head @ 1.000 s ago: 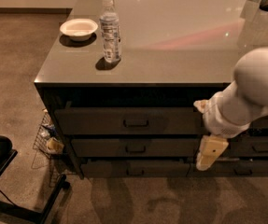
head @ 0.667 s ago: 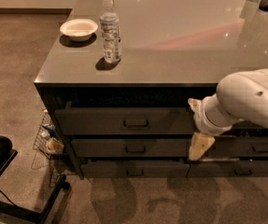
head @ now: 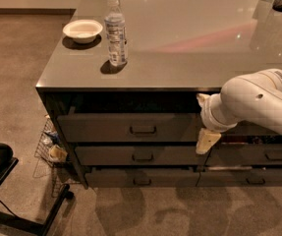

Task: Open top drawer

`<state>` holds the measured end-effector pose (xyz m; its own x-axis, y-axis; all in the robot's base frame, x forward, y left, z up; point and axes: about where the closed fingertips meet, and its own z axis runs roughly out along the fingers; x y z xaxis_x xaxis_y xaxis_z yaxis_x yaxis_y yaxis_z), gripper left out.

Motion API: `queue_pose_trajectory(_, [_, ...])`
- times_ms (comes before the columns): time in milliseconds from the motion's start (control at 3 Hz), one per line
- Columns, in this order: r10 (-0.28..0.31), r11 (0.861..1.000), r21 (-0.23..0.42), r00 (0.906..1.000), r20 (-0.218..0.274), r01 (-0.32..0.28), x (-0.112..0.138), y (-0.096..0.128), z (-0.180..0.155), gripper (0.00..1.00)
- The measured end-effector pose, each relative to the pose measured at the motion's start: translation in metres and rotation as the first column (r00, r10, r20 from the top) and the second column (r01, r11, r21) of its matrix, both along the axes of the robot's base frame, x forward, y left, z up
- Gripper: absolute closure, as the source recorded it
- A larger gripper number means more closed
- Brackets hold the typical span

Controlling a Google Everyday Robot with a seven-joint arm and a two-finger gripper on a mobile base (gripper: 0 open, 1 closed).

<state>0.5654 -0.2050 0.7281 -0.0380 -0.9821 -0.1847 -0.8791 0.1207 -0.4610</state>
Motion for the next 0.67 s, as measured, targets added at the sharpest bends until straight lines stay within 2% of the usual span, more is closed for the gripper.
queue_pose_trajectory(333, [0.019,1.000,0.022,0.9980,-0.061,-0.018,0.000,0.016,-0.030,0.00])
queue_pose_trajectory(667, [0.019,0.999,0.050,0.9949,-0.099,-0.014,0.011,0.025,-0.059,0.00])
